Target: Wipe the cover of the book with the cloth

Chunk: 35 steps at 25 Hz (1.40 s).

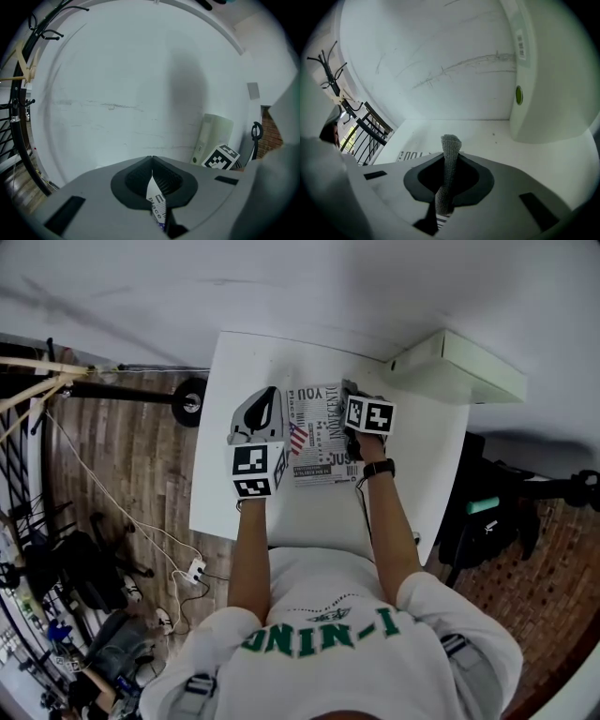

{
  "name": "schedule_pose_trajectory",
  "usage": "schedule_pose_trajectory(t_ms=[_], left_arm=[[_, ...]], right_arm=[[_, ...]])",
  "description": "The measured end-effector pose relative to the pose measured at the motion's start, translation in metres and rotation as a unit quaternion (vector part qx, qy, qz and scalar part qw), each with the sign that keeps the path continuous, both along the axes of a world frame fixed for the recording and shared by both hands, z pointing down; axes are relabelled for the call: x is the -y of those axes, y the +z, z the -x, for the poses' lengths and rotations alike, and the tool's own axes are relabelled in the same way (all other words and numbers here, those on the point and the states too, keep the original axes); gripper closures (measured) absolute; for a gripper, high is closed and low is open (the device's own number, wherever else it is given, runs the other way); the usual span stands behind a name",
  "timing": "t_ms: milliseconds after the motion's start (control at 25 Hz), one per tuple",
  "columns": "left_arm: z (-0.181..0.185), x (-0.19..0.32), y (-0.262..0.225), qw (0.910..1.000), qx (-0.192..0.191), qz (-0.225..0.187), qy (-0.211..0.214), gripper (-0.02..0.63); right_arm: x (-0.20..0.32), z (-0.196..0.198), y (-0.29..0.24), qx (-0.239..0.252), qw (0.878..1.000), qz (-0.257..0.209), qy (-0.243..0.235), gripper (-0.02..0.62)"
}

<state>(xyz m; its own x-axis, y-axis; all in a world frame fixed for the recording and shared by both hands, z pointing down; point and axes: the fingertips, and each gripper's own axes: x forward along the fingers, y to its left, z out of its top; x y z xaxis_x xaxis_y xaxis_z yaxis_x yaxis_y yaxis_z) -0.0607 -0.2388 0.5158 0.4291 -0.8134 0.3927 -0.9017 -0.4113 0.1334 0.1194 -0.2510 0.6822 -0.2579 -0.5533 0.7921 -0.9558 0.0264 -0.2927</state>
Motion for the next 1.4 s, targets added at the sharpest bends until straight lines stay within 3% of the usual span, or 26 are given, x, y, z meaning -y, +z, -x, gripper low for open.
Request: schedule_pose_trajectory(t_ms=[120,240,320,400,520,720,880,1160,1400], left_arm=[[0.006,0.000,0.000,0.9999,0.003,0.000,-0.010,0.594],[0.014,0.001,0.001,0.9997,0.006,0.001,-0.022,0.594],[0.020,0.001,0.001,0.9996,0.007,0.002,-0.029,0.594],[0.027,0.000,0.002,0.9993,0.010,0.003,-0.035,0.594],[0.033,-0.002,0.002,0.9991,0.014,0.005,-0.039,0.594],[0.037,-0.002,0.006,0.9990,0.012,0.011,-0.041,0.594],[0.030,0.001,0.005,0.9994,0.007,0.011,-0.034,0.594],[0.013,0.000,0.001,0.9999,0.002,0.008,-0.014,0.594],[0.015,0.000,-0.002,0.9999,0.002,0.004,-0.014,0.594]], right_arm=[[0.000,0.013,-0.001,0.005,1.000,0.004,0.009,0.555],[-0.004,0.066,-0.006,0.116,0.993,0.025,0.005,0.554],[-0.010,0.109,-0.008,0.169,0.984,0.043,-0.030,0.555],[-0.016,0.140,-0.003,0.170,0.981,0.057,-0.069,0.555],[-0.020,0.152,0.006,0.134,0.985,0.064,-0.088,0.557],[-0.019,0.139,0.008,0.117,0.987,0.075,-0.084,0.560],[-0.018,0.099,0.006,0.120,0.990,0.071,-0.038,0.563],[-0.024,0.010,0.004,0.068,0.995,0.057,0.046,0.563],[-0.025,-0.009,0.005,0.060,0.993,0.061,0.077,0.563]])
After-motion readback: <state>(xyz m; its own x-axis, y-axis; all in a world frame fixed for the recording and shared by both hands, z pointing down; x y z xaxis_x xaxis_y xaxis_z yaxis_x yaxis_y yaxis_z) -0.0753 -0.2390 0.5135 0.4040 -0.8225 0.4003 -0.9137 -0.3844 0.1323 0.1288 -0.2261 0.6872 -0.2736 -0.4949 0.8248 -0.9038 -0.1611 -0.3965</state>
